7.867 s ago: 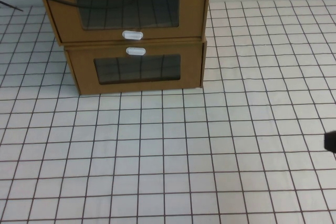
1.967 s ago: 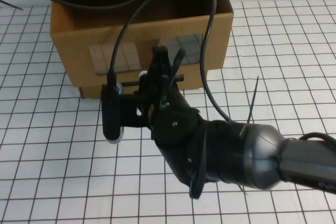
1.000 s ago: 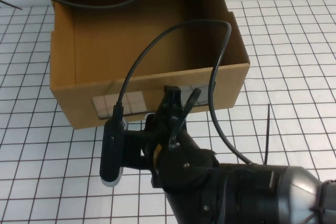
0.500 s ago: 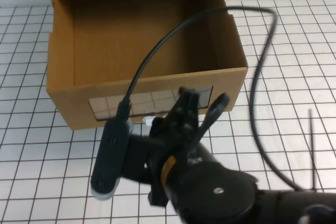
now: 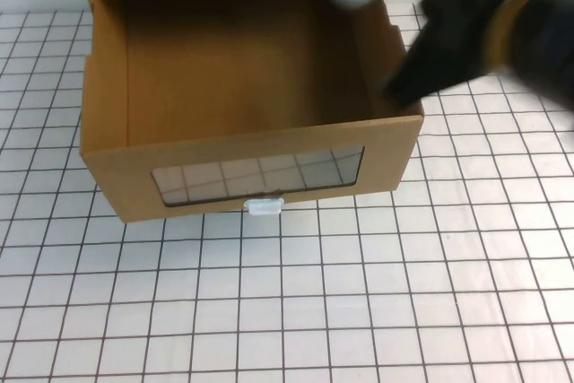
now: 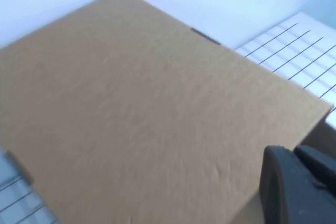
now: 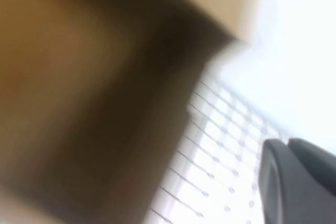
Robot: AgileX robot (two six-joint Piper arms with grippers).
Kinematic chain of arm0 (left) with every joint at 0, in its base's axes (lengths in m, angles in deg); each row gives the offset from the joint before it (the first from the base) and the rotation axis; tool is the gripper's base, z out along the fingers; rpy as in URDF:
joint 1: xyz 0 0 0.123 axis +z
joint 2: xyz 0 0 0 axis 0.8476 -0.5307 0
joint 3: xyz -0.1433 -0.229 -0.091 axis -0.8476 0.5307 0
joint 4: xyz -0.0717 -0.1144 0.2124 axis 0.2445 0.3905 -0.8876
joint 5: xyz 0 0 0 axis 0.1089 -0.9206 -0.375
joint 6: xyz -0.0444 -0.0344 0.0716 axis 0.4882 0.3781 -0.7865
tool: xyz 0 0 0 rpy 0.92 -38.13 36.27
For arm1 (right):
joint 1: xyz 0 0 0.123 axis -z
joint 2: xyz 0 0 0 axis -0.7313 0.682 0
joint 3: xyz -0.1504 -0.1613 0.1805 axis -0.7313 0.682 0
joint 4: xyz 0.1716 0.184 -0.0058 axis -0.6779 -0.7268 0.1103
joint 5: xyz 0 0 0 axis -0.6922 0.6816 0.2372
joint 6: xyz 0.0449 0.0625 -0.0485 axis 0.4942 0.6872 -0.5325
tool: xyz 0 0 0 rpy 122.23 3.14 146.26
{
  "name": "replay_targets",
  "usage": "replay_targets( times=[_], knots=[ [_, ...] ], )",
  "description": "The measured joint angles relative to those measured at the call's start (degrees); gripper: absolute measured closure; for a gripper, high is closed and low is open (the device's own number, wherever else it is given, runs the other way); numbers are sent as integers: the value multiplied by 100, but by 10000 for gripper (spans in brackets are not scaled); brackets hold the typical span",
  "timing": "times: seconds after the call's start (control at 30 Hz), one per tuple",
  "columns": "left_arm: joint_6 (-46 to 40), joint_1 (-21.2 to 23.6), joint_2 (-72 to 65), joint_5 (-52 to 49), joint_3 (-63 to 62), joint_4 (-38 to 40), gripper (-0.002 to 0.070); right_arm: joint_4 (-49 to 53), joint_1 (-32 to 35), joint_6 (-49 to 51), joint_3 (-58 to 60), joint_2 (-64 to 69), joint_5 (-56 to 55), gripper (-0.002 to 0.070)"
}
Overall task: Open the shoe box
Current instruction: 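Pull the top drawer of the cardboard box fully open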
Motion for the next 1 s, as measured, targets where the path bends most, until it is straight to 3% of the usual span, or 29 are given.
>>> replay_targets(
  times=[0.2,0.33,0.43,0.57,0.77,1.0],
  knots=[
    [-50,0,1334,241,1596,-370,677,-1877,2113,-836,-150,-560,-47,687],
    [-306,0,2498,1280,3476,-404,677,-3596,3641,-1747,40,-836,-288,689],
    [-531,0,3599,2294,4973,-415,677,-4660,4397,-2345,512,-1176,-749,689],
    [-746,0,5065,3891,7044,-393,677,-5431,4850,-2642,1442,-1938,-1467,689],
    [-745,0,7038,6155,9760,-338,677,-5909,4885,-2736,3003,-3185,-2316,689],
    [-745,0,8842,6247,11572,-312,677,-6141,4885,-2886,4438,-4735,-2817,689]
  ],
)
